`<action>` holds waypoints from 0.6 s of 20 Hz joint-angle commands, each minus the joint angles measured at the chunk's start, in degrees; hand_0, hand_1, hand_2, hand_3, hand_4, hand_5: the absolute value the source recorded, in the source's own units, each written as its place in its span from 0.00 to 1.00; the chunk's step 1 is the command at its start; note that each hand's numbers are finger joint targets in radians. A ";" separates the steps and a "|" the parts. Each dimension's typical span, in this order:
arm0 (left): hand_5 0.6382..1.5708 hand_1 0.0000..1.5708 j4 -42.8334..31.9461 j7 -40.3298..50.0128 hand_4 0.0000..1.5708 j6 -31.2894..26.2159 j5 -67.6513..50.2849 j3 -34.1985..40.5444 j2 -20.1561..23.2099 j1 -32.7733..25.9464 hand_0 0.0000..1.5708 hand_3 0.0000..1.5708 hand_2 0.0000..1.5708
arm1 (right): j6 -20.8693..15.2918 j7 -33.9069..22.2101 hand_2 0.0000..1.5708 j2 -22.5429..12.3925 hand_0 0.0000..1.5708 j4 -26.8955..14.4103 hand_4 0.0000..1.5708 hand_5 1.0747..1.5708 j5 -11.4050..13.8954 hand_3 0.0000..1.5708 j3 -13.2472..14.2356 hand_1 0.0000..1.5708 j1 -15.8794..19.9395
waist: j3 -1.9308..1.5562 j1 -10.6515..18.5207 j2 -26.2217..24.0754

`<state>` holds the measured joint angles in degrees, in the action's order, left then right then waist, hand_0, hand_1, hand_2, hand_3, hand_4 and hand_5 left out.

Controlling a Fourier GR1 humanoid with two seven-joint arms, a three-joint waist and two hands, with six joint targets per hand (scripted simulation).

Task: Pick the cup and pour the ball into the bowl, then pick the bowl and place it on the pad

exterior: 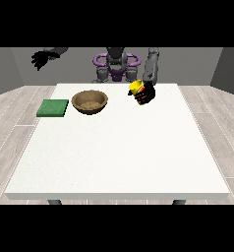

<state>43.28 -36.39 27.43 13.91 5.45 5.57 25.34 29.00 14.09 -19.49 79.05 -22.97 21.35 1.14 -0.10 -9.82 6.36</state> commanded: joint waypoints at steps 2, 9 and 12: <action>0.98 0.84 -1.93 12.50 0.78 7.31 10.69 -5.44 3.30 5.60 0.84 1.00 1.00 | 0.42 -7.11 0.00 -4.27 0.00 -1.58 0.31 1.00 -2.79 0.00 1.17 0.00 2.82 | 0.00 -0.77 -5.38; 1.00 0.78 -10.18 29.85 0.73 14.64 34.58 -18.25 8.44 13.37 0.78 0.93 1.00 | -3.46 -8.09 0.00 -2.64 0.00 -3.63 0.39 0.99 1.39 0.00 -1.43 0.00 5.99 | -0.38 0.70 -7.06; 1.00 0.74 -12.52 39.85 0.68 11.01 41.84 -22.78 6.77 16.22 0.74 0.86 1.00 | -4.93 -9.62 0.00 -2.90 0.00 -7.91 0.41 0.99 0.84 0.00 0.40 0.00 5.26 | -0.21 3.61 -12.06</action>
<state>33.97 -6.73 39.14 46.03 -11.83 12.02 38.38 24.73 6.01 -21.39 74.71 -22.03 20.51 6.60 -0.31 -8.20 -1.66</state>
